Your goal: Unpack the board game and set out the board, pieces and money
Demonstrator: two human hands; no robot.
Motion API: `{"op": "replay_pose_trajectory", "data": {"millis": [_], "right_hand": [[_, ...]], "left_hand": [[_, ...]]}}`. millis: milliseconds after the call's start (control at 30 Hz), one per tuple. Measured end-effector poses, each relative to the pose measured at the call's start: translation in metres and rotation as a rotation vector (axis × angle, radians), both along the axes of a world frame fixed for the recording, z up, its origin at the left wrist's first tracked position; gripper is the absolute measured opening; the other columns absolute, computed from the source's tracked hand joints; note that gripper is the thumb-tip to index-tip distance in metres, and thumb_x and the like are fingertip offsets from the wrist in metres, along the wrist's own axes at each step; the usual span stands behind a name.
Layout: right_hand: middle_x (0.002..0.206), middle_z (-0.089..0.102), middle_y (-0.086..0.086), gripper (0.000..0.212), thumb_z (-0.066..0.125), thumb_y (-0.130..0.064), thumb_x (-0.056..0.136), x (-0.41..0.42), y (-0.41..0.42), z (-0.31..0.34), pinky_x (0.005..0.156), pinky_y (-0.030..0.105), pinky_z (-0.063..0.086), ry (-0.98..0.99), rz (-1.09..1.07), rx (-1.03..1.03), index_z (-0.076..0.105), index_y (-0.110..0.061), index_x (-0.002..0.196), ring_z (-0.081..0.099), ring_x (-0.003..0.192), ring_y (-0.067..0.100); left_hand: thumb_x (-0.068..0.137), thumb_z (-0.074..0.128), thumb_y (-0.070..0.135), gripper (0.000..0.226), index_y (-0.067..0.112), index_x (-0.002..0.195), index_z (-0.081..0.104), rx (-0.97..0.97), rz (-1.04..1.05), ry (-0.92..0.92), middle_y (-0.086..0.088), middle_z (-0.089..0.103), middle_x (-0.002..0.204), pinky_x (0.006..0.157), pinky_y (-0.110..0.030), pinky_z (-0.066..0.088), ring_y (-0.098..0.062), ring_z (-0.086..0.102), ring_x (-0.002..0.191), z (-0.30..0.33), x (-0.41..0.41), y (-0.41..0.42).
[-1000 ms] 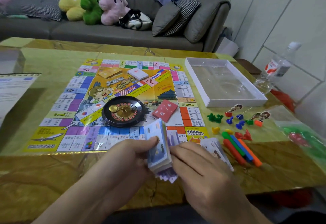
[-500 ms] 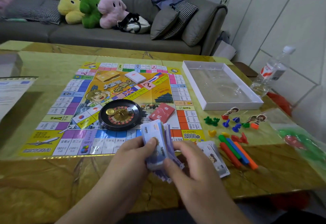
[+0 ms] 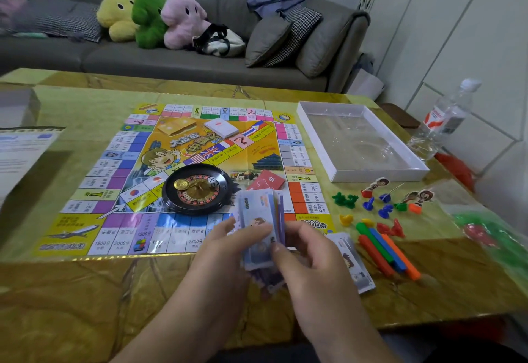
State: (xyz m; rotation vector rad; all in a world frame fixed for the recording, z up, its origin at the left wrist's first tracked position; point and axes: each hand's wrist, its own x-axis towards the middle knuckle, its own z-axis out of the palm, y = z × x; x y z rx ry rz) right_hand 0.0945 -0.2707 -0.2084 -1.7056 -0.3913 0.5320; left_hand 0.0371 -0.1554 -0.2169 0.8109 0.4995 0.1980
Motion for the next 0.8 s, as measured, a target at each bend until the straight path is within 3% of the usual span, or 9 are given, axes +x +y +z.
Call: {"op": "replay_pose_trajectory", "data": {"millis": [133,233,300,367,400,500,600,700,800], "right_hand": [[0.102,0.079,-0.007,0.034,0.06,-0.014,0.104,-0.004,0.005,0.0,0.089,0.046,0.062,0.185,0.11,0.062,0.078,-0.043,0.104,0.076,0.1,0.017],[0.105,0.078,-0.015,0.037,0.06,-0.018,0.104,-0.005,0.005,0.0,0.097,0.043,0.059,0.225,0.16,-0.002,0.078,-0.05,0.101,0.075,0.105,0.011],[0.105,0.077,-0.016,0.022,0.06,-0.029,0.104,-0.001,0.0,0.001,0.098,0.035,0.058,0.136,0.201,-0.081,0.078,-0.04,0.108,0.073,0.104,0.004],[0.102,0.072,-0.022,0.016,0.06,-0.047,0.101,0.001,-0.009,0.008,0.086,0.016,0.056,-0.103,0.192,-0.245,0.073,-0.041,0.107,0.066,0.098,-0.009],[0.103,0.068,-0.025,0.019,0.061,-0.057,0.096,0.002,-0.012,0.014,0.082,0.014,0.055,-0.258,0.194,-0.35,0.067,-0.043,0.107,0.062,0.098,-0.012],[0.131,0.034,-0.04,0.074,0.072,-0.077,0.076,0.005,-0.019,0.028,0.091,0.017,0.046,-0.561,0.305,-0.592,0.031,-0.055,0.133,0.042,0.116,-0.015],[0.154,-0.016,-0.045,0.136,0.089,-0.064,0.066,0.009,-0.019,0.033,0.116,0.026,0.034,-0.607,0.477,-0.609,-0.019,-0.061,0.15,0.011,0.144,-0.013],[0.153,-0.03,-0.047,0.144,0.091,-0.045,0.072,0.014,-0.017,0.026,0.123,0.031,0.031,-0.656,0.543,-0.589,-0.032,-0.064,0.146,-0.003,0.154,-0.009],[0.161,-0.004,-0.038,0.126,0.084,-0.043,0.074,0.021,-0.018,0.019,0.123,0.033,0.032,-0.723,0.564,-0.539,-0.011,-0.057,0.155,0.006,0.155,-0.005]], "left_hand": [[0.068,0.073,0.021,0.045,0.007,0.111,0.078,-0.084,-0.077,0.059,-0.015,0.076,0.108,0.073,-0.037,0.046,-0.033,0.069,0.087,0.004,-0.003,0.0],[0.085,0.064,0.021,0.026,0.005,0.094,0.083,-0.13,-0.148,0.083,-0.014,0.076,0.114,0.087,-0.038,0.049,-0.035,0.068,0.101,0.009,-0.003,0.004],[0.09,0.064,0.021,0.024,0.005,0.085,0.08,-0.161,-0.1,0.108,-0.017,0.077,0.111,0.087,-0.043,0.056,-0.033,0.073,0.094,0.011,-0.002,0.007],[0.093,0.065,0.02,0.02,0.002,0.092,0.073,-0.155,-0.015,0.13,-0.021,0.078,0.103,0.087,-0.047,0.06,-0.034,0.076,0.088,0.011,0.001,0.008],[0.093,0.066,0.019,0.02,-0.001,0.096,0.071,-0.137,0.038,0.147,-0.022,0.078,0.099,0.091,-0.052,0.059,-0.037,0.076,0.09,0.01,0.003,0.009],[0.094,0.069,0.013,0.019,0.0,0.106,0.062,-0.053,0.106,0.154,-0.017,0.07,0.08,0.087,-0.057,0.06,-0.04,0.074,0.078,0.005,0.006,0.01],[0.087,0.071,0.002,0.022,0.003,0.107,0.06,0.028,-0.05,0.146,-0.021,0.065,0.076,0.063,-0.044,0.059,-0.034,0.066,0.06,0.006,0.001,0.006],[0.08,0.073,-0.002,0.019,0.001,0.099,0.074,0.16,-0.172,0.216,-0.028,0.073,0.09,0.081,-0.054,0.06,-0.044,0.074,0.084,0.002,-0.003,-0.002],[0.086,0.071,0.0,0.018,0.0,0.103,0.074,0.217,-0.208,0.272,-0.021,0.075,0.091,0.096,-0.061,0.055,-0.043,0.073,0.096,0.005,-0.005,-0.007]]}}
